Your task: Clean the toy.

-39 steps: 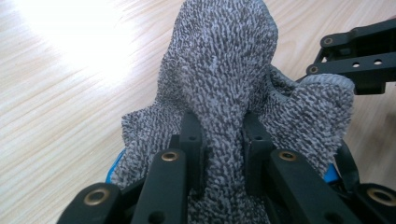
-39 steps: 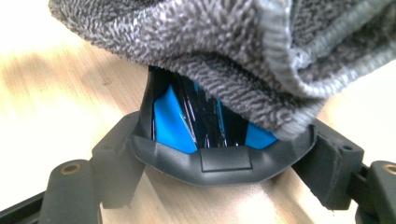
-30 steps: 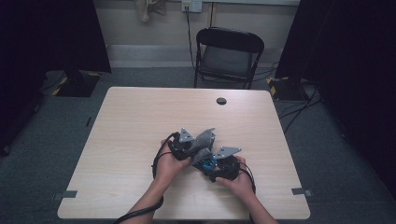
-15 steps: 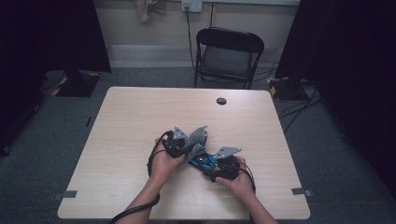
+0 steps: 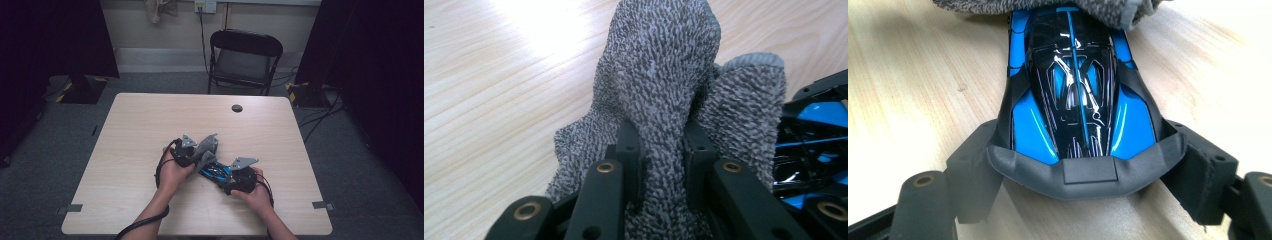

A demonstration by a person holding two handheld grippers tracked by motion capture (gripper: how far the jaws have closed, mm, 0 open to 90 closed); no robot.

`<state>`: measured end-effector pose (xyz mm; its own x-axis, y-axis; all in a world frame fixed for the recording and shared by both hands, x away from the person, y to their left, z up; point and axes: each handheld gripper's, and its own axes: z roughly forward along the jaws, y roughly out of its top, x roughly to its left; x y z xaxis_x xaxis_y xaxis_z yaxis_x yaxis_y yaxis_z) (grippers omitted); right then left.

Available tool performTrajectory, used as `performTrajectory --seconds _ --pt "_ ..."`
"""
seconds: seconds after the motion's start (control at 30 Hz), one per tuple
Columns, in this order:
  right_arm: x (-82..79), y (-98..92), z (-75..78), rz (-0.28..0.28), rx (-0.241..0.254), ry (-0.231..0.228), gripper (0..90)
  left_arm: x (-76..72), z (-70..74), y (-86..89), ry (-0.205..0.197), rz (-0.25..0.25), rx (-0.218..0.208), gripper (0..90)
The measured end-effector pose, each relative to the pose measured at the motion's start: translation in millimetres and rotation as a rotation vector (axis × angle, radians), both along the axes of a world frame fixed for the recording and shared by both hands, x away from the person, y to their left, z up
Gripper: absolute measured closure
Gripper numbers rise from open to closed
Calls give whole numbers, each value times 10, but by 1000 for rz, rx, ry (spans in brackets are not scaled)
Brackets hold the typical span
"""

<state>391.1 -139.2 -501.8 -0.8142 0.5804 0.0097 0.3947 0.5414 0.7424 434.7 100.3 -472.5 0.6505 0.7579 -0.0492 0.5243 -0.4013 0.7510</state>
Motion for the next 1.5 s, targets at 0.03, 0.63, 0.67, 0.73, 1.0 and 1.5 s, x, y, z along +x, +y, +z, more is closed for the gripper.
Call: performTrajectory --seconds 0.03,0.63,0.67,0.73,1.0,1.5 --pt "0 0 0 0 0 0 239 1 -4 9 0 5 -3 750" --pt "0 0 0 0 0 0 239 26 -58 189 4 62 17 750" --pt "0 0 0 0 0 0 239 26 -58 189 4 62 17 750" --pt "0 0 0 0 0 0 239 29 -58 209 2 62 32 750" --pt "1 0 0 0 0 1 239 27 -73 354 15 93 38 750" --pt "3 1 1 2 -1 1 238 -114 -27 786 31 128 56 751"
